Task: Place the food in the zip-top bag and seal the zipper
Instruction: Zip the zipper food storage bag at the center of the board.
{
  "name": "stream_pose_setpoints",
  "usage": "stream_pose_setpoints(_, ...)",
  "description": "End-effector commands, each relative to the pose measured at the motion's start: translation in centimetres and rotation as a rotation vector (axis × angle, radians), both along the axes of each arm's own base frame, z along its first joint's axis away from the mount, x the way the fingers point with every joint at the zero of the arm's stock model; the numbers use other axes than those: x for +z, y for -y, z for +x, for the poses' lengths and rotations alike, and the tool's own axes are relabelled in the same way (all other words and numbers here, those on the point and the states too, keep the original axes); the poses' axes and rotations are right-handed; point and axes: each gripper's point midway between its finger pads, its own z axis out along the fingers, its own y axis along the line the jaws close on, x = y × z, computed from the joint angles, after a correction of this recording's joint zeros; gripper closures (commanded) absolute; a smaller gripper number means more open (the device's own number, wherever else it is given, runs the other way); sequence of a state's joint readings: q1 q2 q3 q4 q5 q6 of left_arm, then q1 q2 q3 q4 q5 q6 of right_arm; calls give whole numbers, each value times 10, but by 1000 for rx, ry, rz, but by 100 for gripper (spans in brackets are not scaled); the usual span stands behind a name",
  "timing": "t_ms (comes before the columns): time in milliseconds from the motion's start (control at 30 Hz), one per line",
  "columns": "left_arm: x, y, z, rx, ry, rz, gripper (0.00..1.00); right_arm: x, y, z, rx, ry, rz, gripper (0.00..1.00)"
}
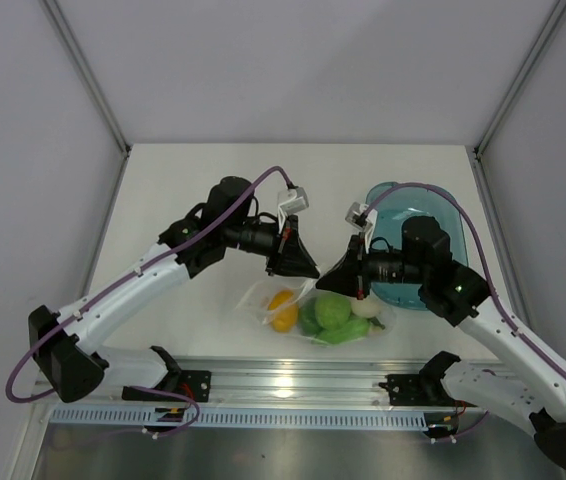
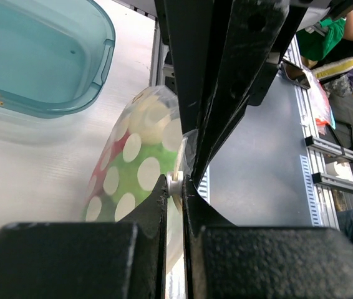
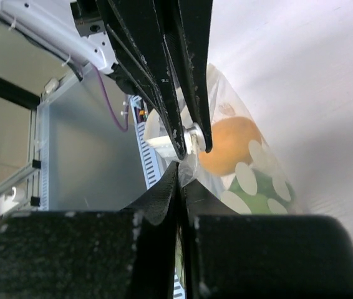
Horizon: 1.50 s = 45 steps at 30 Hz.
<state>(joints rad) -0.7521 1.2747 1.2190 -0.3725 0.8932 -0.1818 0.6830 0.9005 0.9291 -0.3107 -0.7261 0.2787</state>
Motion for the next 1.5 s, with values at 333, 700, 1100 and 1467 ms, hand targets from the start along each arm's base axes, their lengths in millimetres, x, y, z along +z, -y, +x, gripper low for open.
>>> stream_pose_setpoints(333,-4,-15,-24,-51,-23,1,99,47,25,29,-244,102,169,100)
stream_pose_setpoints(700,15,-12,-26,-75,-1,-44,99,46,16,20,-128,97,133,100)
stream_pose_setpoints(1100,-4,-19,-12,20,0,23,99,86,51,40,-361,158,225,100)
stream_pose_setpoints(1467,-11,-30,-3,90,2,45,99,102,77,52,-501,149,257,100)
